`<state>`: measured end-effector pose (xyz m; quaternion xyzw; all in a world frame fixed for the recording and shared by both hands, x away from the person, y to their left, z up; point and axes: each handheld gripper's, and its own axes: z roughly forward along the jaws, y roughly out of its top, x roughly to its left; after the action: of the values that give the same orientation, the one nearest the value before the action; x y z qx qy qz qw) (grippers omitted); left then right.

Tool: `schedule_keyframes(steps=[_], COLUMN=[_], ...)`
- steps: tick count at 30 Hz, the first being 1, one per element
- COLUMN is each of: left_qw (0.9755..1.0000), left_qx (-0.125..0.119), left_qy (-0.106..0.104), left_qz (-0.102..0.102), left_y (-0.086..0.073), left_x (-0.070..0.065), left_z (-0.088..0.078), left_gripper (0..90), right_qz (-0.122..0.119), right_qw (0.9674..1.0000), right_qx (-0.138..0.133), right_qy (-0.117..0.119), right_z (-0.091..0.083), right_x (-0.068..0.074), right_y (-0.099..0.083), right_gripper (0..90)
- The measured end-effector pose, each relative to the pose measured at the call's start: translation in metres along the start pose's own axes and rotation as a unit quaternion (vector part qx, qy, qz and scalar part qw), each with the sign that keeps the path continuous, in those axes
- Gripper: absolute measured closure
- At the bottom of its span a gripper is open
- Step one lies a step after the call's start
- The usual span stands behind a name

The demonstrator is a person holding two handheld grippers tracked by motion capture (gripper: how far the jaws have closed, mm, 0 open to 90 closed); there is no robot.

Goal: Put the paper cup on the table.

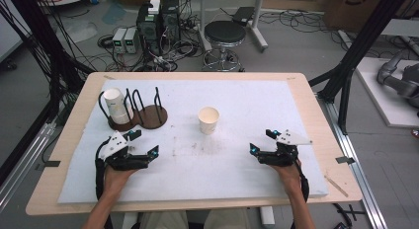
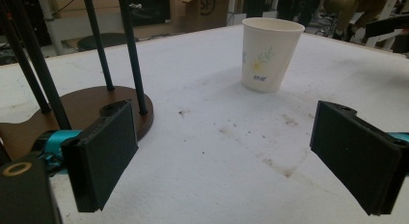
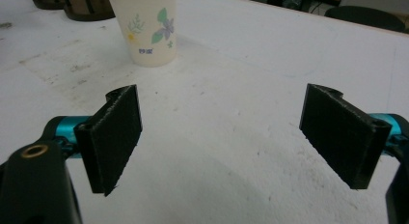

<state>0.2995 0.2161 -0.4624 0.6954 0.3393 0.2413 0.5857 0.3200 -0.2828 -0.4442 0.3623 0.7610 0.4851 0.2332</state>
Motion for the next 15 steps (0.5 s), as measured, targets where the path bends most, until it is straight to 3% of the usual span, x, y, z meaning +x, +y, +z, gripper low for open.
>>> schedule_keyframes(steps=[8, 12, 15], left_qw=[1.0000, 1.0000, 1.0000], left_qx=[-0.002, -0.003, -0.004], left_qy=[0.001, -0.002, -0.004], left_qz=[0.002, 0.006, 0.005], left_y=[-0.0004, -0.0007, -0.0007], left_x=[-0.0003, -0.0006, -0.0003], left_z=[-0.0018, -0.0021, -0.0023], left_gripper=[9.4, 9.4, 9.4], right_qz=[0.011, -0.004, 0.000], right_qw=[0.9999, 1.0000, 1.0000], right_qx=[0.004, 0.000, 0.003], right_qy=[0.001, 0.000, 0.001], right_z=[-0.0021, -0.0019, -0.0018], right_x=[-0.0053, -0.0044, -0.0035], right_y=[-0.0067, -0.0071, -0.0072], right_gripper=[15.3, 15.3, 15.3])
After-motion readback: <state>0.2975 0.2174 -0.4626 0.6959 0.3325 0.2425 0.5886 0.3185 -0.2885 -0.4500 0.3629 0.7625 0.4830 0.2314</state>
